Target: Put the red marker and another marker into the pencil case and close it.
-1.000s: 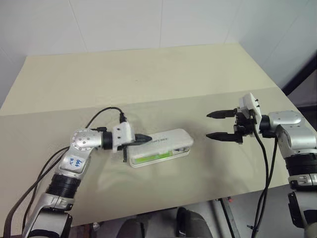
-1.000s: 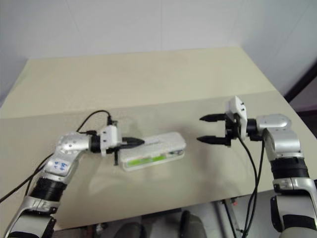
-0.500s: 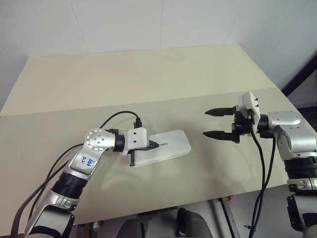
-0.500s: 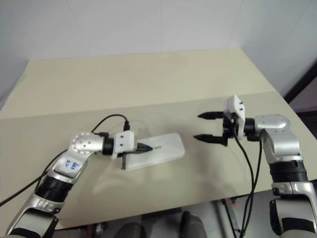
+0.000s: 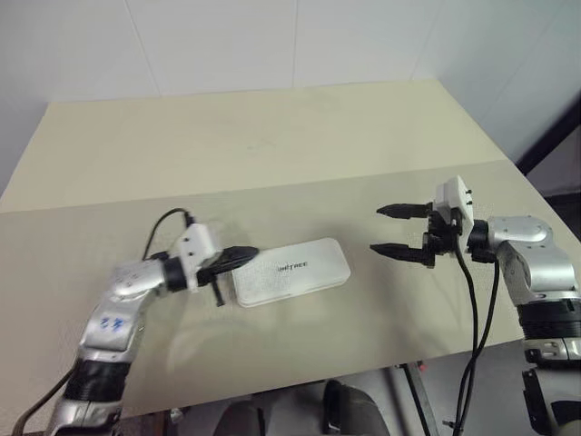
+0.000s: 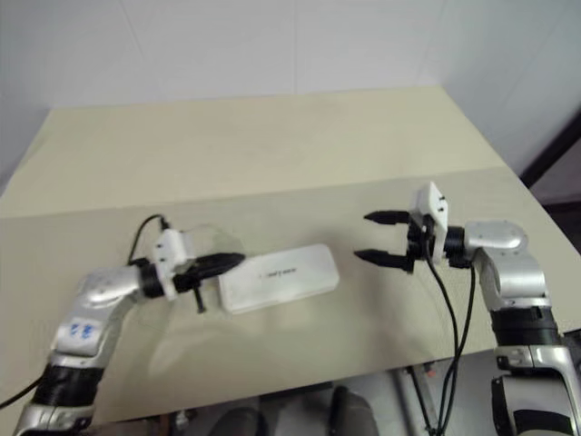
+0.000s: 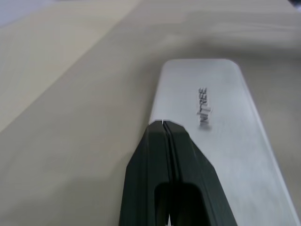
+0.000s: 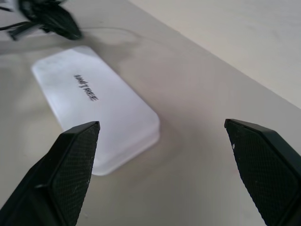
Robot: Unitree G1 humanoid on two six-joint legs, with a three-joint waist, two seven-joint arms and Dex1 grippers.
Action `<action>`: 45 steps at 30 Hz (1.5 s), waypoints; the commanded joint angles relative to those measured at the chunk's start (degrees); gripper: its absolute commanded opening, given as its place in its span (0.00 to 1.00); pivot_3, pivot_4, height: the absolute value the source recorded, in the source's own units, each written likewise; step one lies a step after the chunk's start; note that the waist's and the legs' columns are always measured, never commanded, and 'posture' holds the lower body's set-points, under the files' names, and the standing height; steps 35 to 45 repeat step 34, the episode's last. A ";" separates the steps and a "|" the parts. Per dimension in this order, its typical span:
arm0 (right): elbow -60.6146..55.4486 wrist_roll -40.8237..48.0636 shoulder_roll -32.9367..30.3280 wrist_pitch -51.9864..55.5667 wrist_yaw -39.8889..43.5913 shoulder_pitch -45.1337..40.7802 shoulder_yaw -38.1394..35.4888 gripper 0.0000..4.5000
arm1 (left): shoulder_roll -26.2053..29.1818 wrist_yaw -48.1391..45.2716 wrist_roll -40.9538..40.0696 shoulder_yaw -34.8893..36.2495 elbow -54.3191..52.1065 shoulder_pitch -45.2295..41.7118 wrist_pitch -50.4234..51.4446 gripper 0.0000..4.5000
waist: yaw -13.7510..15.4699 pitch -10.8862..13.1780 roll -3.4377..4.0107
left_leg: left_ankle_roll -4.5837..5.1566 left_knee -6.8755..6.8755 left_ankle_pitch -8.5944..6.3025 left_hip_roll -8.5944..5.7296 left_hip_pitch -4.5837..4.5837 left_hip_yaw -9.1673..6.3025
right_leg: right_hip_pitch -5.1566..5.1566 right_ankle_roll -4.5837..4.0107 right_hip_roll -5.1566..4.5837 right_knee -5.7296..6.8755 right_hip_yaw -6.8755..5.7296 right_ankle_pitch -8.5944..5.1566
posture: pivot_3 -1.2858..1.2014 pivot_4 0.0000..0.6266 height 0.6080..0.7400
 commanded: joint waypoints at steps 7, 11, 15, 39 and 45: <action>-3.92 0.66 3.55 -6.91 -6.46 5.90 -4.72 1.00 | 1.86 2.13 -10.09 13.22 -9.58 8.84 0.65 0.67 | 0.08 0.01 0.01 | -0.01 0.03 -0.01 0.05 -0.03 0.02 | 0.11 -0.01 0.02 0.07 0.08 0.00 | 0.52 0.24 1.00; -4.17 0.55 3.16 -8.64 -6.05 7.57 -4.93 1.00 | 2.30 2.55 -11.16 13.41 -10.37 9.46 1.40 0.97 | 0.06 0.02 0.02 | -0.01 0.02 -0.01 0.04 -0.03 0.10 | 0.11 -0.01 0.02 0.06 0.14 0.01 | 0.52 0.24 1.00; -5.62 0.65 2.71 -8.76 -6.58 9.41 -5.20 1.00 | 1.48 3.90 -11.98 12.89 -10.65 9.14 2.24 0.98 | 0.05 0.01 0.02 | -0.01 0.02 -0.01 0.04 -0.01 0.09 | 0.11 -0.02 0.03 0.06 0.14 0.01 | 0.52 0.24 1.00; -10.12 1.01 1.73 -12.65 -14.34 19.16 -12.25 1.00 | -1.23 11.19 -12.64 16.62 -16.02 16.34 1.03 0.98 | 0.11 -0.01 -0.02 | -0.01 0.01 -0.02 0.04 -0.01 0.12 | 0.12 -0.03 0.03 0.04 0.20 0.00 | 0.52 0.24 1.00; -10.12 1.01 1.73 -12.65 -14.34 19.16 -12.25 1.00 | -1.23 11.19 -12.64 16.62 -16.02 16.34 1.03 0.98 | 0.11 -0.01 -0.02 | -0.01 0.01 -0.02 0.04 -0.01 0.12 | 0.12 -0.03 0.03 0.04 0.20 0.00 | 0.52 0.24 1.00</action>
